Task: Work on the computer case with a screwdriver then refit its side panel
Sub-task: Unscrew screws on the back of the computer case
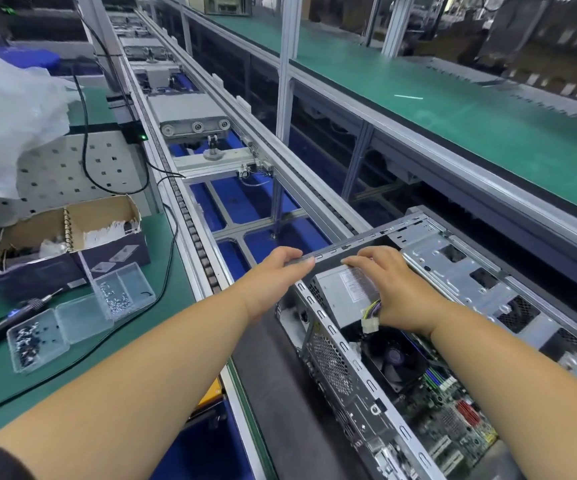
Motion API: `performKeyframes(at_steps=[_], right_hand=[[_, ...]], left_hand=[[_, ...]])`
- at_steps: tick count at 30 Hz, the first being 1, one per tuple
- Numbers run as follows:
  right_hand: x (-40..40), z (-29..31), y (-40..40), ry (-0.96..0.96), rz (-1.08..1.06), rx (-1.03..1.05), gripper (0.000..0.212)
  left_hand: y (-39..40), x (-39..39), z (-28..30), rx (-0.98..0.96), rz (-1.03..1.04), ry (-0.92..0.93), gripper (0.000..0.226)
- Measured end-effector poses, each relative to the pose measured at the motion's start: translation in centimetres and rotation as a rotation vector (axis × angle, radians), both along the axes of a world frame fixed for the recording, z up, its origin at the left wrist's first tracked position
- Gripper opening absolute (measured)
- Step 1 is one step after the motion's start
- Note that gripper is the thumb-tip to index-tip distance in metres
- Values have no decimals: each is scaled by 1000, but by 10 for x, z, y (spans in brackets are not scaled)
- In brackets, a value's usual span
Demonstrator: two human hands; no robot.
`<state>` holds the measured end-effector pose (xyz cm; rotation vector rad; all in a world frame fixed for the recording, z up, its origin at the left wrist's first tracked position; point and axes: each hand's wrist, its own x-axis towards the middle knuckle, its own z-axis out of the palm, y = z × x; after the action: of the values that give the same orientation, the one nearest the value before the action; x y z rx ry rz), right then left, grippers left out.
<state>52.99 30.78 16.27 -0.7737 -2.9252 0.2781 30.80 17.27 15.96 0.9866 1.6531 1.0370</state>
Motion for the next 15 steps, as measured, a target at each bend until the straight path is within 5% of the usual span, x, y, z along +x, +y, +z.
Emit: performKeyframes(at_steps=[8,15], right_hand=[[-1,-5,7,39,-18,-41,105],[5,-6,-1,-96,-108,164,104]], left_hand=[[14,6,-5,15,84,152,51],[31,11,-6,-14,93,318,45]])
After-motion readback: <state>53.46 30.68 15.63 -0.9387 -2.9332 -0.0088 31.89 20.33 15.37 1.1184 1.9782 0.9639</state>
